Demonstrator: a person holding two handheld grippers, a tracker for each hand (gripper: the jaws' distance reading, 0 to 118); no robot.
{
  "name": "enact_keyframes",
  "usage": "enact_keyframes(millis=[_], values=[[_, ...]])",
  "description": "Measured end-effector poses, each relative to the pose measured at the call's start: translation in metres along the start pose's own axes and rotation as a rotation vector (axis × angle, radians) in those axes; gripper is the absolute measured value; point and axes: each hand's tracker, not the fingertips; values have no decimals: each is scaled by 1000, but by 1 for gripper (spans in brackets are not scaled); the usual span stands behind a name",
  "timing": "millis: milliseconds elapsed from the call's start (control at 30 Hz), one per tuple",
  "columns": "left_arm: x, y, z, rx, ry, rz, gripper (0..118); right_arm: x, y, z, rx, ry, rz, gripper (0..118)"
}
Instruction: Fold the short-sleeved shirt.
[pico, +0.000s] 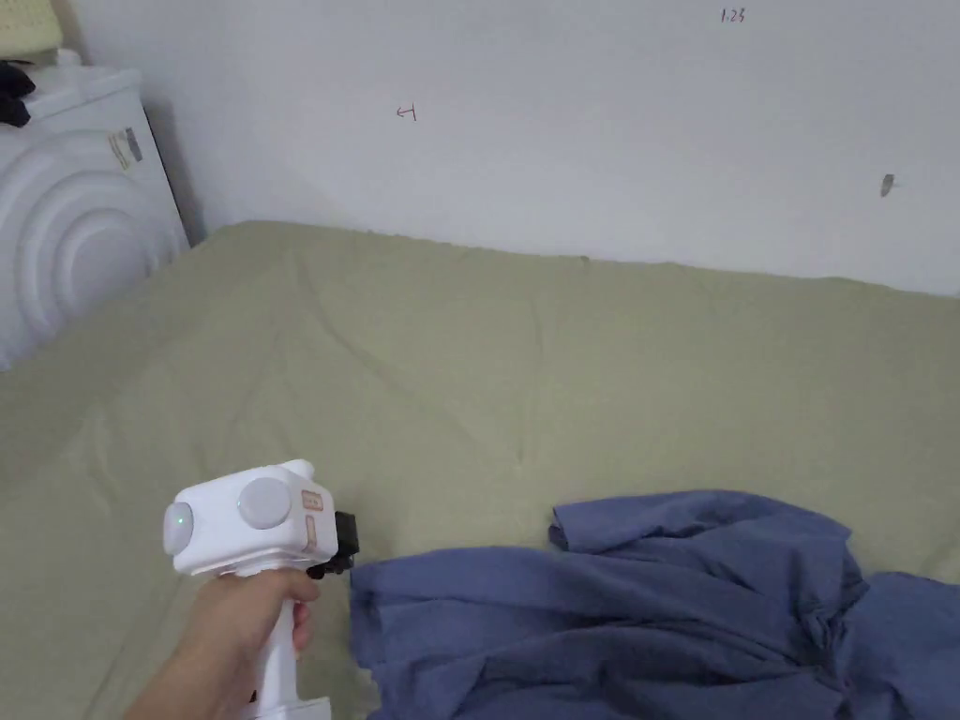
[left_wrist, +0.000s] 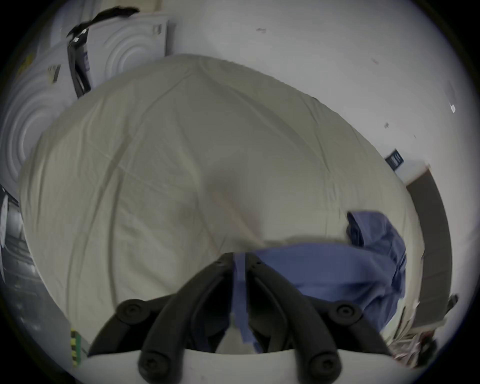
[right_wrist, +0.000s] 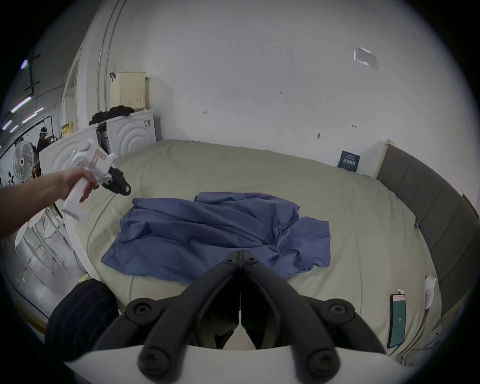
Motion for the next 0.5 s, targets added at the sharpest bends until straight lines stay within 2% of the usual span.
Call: enact_keyframes(millis=[33,67,100,367,433,500], values=[[0,8,-9,-32,-25,20,48,2,-1,-5,-8,3,-1,0],[3,12,-16,-58,-30,37,83,4,-2,-9,-16,6,-4,0],[14,5,-8,-56,9,18,107,6,-4,-13,-24,9,-6,0],[26,3,-51,-115,95,4,106,13,-13,-23,-50,20,-16,0],[27,1,-57,-132,108,11,89,13,-14,-21,-54,19,-17,0],[38,-5,-50,-165,174,-9,86,14,-15,-20,-56,17,-18,0]])
